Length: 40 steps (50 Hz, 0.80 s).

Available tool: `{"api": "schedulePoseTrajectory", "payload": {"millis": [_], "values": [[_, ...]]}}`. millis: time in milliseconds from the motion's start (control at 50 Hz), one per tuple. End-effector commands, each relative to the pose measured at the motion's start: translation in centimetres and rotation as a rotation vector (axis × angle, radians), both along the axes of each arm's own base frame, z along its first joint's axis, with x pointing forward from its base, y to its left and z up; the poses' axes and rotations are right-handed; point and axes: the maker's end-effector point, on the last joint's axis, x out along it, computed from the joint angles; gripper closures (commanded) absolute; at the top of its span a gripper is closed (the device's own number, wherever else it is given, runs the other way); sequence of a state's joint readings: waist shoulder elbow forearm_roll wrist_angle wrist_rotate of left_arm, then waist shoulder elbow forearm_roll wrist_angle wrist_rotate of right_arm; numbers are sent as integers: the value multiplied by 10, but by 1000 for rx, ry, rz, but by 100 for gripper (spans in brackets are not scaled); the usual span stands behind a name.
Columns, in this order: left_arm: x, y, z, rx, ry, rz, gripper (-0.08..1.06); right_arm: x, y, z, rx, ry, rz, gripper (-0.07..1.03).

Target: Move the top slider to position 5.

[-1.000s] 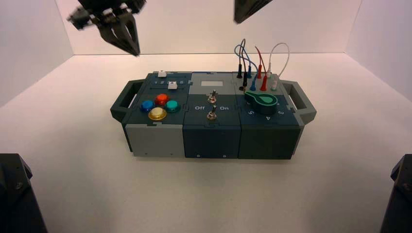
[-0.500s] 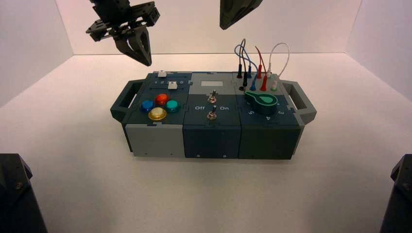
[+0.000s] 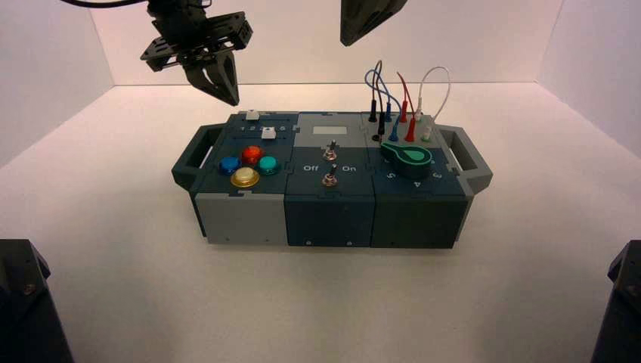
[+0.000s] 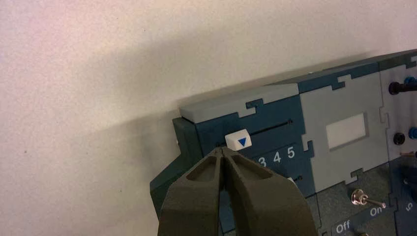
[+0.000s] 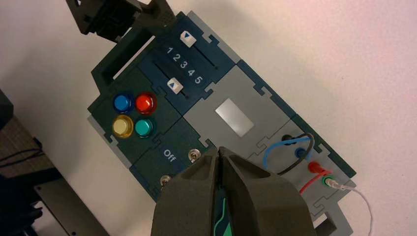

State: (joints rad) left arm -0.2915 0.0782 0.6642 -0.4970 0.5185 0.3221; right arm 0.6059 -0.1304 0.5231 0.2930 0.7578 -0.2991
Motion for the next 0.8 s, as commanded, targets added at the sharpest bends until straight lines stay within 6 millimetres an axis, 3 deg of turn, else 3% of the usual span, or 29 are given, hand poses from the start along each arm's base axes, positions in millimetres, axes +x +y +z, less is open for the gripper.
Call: {"api": "schedulePoseTrajectory", "payload": {"millis": [20, 300, 800], "values": [[13, -3, 10, -12, -43, 9, 101, 7, 9, 20, 34, -49, 11, 98], [15, -15, -6, -2, -11, -16, 101, 8, 9, 20, 35, -48, 10, 98], [12, -22, -13, 1, 11, -37, 101, 18, 11, -11, 9, -22, -11, 98]]}}
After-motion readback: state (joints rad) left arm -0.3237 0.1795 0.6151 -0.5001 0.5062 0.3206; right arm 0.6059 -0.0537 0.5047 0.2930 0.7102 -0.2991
